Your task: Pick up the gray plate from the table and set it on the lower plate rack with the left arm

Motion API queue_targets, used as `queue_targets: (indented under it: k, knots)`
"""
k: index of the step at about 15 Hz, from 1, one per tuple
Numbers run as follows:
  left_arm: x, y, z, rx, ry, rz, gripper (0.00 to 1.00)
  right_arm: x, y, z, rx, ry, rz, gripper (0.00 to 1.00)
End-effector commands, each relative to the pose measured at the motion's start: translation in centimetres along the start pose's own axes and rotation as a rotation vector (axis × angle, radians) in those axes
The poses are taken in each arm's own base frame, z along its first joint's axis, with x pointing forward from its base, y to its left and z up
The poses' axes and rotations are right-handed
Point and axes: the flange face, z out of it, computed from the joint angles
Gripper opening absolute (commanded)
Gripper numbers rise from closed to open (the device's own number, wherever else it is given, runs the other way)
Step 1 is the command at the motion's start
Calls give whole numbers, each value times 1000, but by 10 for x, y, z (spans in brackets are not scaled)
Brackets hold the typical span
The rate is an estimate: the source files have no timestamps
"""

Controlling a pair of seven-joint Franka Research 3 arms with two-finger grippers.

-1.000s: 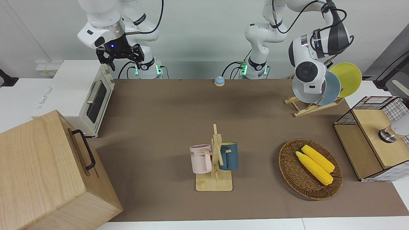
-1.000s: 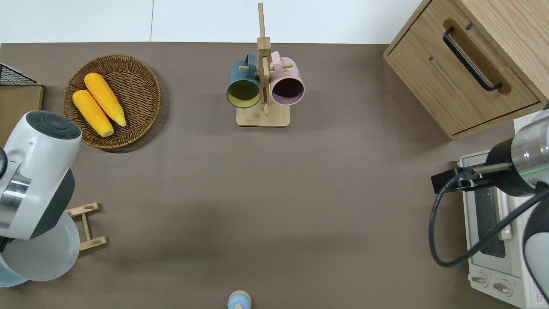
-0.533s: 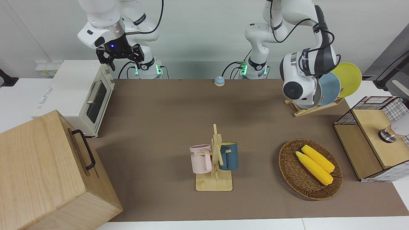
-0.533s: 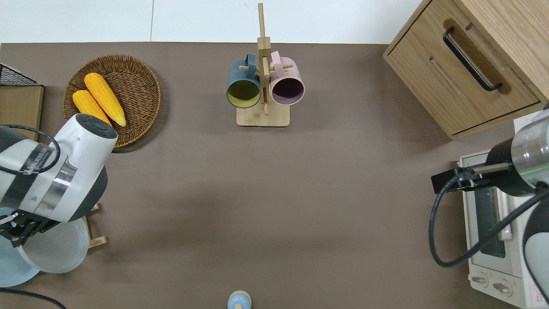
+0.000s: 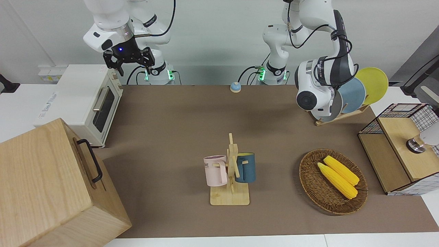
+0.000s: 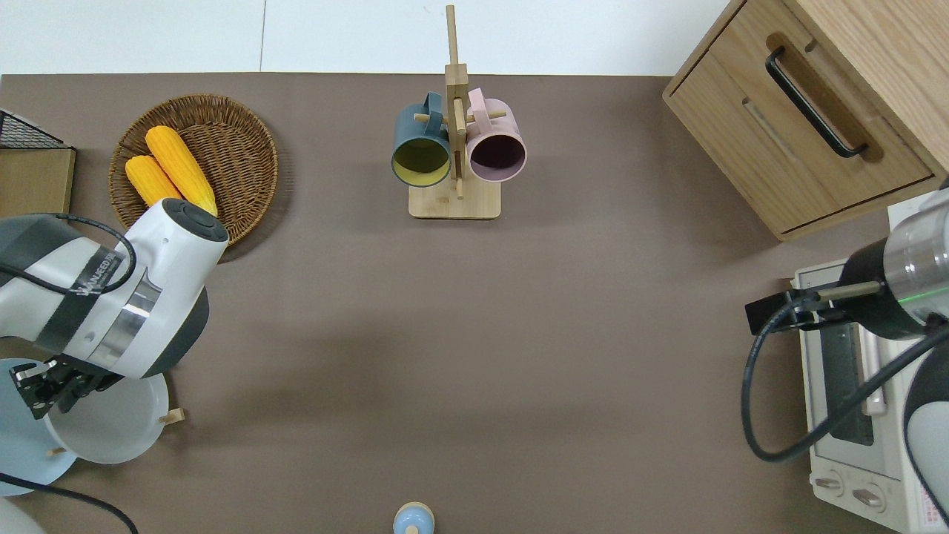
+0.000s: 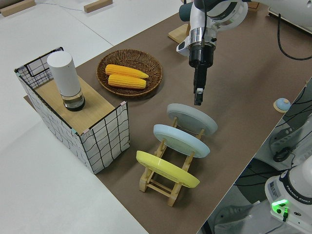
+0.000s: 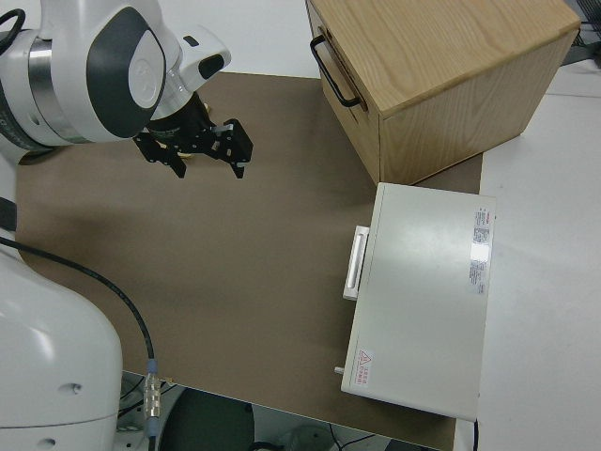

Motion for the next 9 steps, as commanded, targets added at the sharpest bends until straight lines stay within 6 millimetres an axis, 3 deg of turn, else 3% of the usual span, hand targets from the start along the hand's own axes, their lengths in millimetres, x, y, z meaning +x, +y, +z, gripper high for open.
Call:
queue_targets:
  k: [1,6,9]
  knots:
    - [-9,-9,-24,-116,-5,4,991,-3,4,-4,3,-5,4,990]
    - [-41,-74,-96,-614,64,-28,993,-4,3,-4,3,-5,3,987]
    - [-56,-86,-116,-680,148,11,998,-3,4,-4,3,-5,4,990]
